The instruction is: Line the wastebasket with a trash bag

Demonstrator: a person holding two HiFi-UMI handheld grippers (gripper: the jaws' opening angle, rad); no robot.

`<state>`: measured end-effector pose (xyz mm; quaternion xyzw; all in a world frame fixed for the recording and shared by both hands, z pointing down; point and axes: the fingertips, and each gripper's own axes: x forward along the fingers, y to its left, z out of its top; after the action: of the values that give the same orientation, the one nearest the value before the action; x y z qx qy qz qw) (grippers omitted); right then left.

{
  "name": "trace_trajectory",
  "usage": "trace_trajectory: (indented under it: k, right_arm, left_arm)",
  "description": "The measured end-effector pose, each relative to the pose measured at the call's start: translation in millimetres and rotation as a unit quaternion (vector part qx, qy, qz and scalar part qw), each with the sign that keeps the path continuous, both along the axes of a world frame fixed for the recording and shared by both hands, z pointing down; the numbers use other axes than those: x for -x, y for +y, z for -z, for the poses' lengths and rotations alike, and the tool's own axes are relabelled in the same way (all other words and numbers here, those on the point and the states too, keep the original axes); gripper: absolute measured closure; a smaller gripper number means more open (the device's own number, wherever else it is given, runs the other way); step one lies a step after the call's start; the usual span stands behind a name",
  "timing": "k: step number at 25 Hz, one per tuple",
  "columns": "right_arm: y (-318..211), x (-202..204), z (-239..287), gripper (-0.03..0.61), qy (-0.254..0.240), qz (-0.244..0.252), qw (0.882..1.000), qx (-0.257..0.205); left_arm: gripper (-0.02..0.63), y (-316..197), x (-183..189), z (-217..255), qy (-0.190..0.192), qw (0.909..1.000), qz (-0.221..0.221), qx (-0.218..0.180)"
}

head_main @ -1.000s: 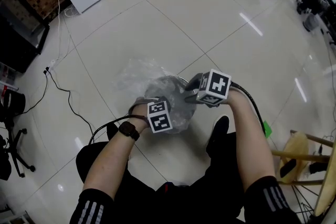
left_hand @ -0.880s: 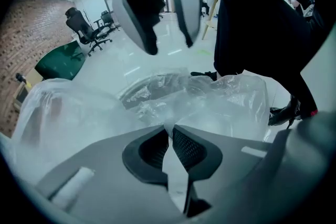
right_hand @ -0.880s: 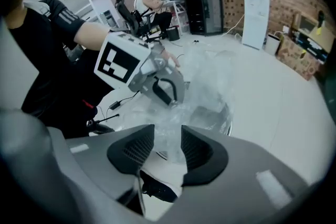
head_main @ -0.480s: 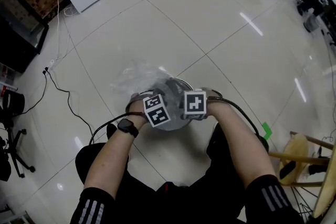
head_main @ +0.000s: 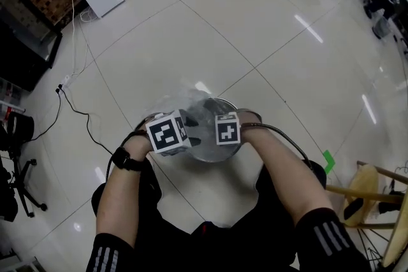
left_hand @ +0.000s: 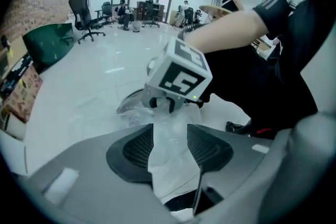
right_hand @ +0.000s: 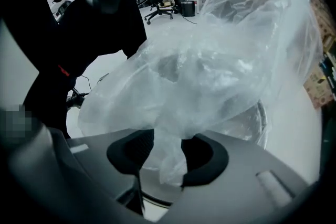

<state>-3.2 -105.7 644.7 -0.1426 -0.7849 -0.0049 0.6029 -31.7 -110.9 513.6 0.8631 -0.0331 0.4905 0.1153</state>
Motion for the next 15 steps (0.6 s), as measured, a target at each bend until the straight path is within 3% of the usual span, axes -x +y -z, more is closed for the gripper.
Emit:
trace_trajectory:
  k: [2,3,5,6,7,9,12,15]
  right_arm:
    - [-1.5,8.8,-4.0,0.407,-0.006,0.003,1.000,-0.003]
    - [-1.4,13.3,-6.6,0.407,-0.011,0.001,1.000,-0.004]
    - [0.6,22.3,-13.7,0.407,-0.020,-0.005,1.000,-0.002]
    - [2.5,26.5,-18.0,0.407,-0.022,-0.007,1.000,0.000]
    - [4.8,30.3,-22.8,0.407,-0.021,-0.007,1.000,0.003]
    - [9.9,37.2,-33.6,0.407,-0.016,-0.001,1.000,0.006]
    - [13.5,42.5,-55.4,0.407,-0.010,-0.004,1.000,0.008]
    - [7.9,41.1,-82.6,0.407,-0.008,-0.017,1.000,0.008]
  left_arm:
    - [0.430,-35.3,20.3,24.7,0.005,0.9965,0.055,-0.062]
    - [0.430,-60.5,33.8,34.5,0.000,0.9890,0.097,-0.112]
    - [0.404,-106.2,64.0,40.8,-0.021,0.9636,0.176,-0.200]
    - [0.390,-119.1,75.9,34.9,-0.028,0.9548,0.202,-0.216]
    - [0.384,-124.8,83.6,24.4,-0.031,0.9522,0.219,-0.211]
    - [0.386,-122.5,87.6,-1.3,-0.035,0.9571,0.226,-0.178]
    - [0.478,-107.6,81.8,-33.5,-0.062,0.9674,0.198,-0.145]
    - [0.563,-101.6,75.3,-49.8,-0.079,0.9705,0.188,-0.128]
